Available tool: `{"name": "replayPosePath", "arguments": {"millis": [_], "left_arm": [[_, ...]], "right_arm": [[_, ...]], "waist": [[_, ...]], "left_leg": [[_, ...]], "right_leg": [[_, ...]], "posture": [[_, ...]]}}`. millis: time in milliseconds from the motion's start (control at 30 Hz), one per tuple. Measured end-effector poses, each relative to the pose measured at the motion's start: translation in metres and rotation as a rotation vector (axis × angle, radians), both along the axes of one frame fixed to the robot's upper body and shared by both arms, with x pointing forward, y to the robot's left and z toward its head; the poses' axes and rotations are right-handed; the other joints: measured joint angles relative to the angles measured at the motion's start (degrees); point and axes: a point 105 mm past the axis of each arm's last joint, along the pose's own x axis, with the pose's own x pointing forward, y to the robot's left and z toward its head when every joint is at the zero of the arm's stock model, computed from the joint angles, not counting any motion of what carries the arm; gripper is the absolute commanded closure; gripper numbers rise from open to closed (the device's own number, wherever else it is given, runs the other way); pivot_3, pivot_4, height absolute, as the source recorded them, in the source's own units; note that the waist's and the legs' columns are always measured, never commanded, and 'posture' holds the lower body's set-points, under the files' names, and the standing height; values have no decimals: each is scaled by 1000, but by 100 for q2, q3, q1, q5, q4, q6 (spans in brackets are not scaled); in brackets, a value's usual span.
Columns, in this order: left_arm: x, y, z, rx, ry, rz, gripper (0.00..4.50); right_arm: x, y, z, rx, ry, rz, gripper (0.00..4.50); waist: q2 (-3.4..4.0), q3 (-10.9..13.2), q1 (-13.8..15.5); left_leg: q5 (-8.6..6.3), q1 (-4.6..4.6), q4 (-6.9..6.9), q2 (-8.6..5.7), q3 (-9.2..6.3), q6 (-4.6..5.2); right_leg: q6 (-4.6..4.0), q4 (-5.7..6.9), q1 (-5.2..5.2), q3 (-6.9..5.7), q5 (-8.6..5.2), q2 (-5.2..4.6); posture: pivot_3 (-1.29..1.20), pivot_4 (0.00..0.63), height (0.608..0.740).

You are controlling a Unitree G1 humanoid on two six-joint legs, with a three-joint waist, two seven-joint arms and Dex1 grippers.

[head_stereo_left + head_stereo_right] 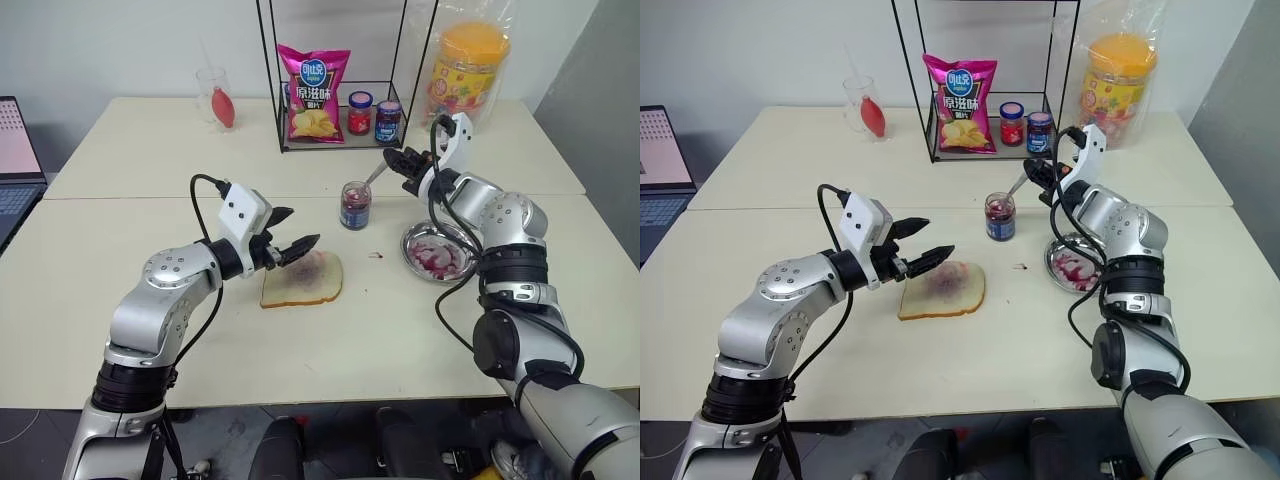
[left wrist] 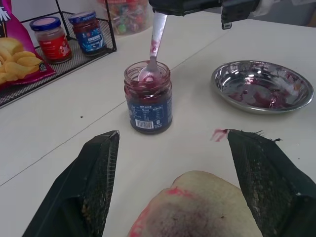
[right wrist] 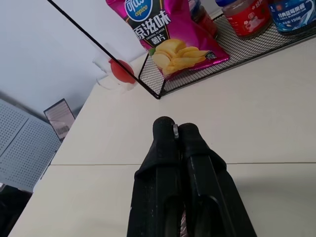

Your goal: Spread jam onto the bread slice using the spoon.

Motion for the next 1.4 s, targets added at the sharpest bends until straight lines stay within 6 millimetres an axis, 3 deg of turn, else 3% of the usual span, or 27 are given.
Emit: {"name": "replayPosePath", "arguments": {"millis": [700,933,1100,1200,1400], "left_arm": [[3,3,-2,-3,2,11,869],[3,7,-1,-3,-2,19,869],[-6,41,-4,19,16,90,869],[-16,56,-9,26,35,112,869],[-43,90,-30,45,107,160,869]], "right_arm": [[-1,-11,10,133,35,-12,4430],[-10,-13,29,158,-4,1,4430],[-37,14,56,203,-72,102,4430],[-49,33,51,224,-59,152,4430],[-63,69,24,158,-9,222,4430]], "waist": [[0,0,0],[1,0,0],[1,0,-64],[0,-1,-60],[1,0,-53]], "left_leg": [[0,-3,0,0,1,0],[0,-10,-1,0,0,0],[0,-36,-5,10,-6,1],[0,-42,-5,10,-5,1],[0,-52,-4,7,1,0]], "right_leg": [[0,-1,-1,0,0,0],[0,-1,-8,0,0,0],[-1,6,-41,-4,0,7],[-1,5,-44,-4,0,6],[-2,5,-59,-2,0,0]], "posture": [[0,150,740],[0,150,740],[0,150,740],[0,150,740],[0,150,740]]}}
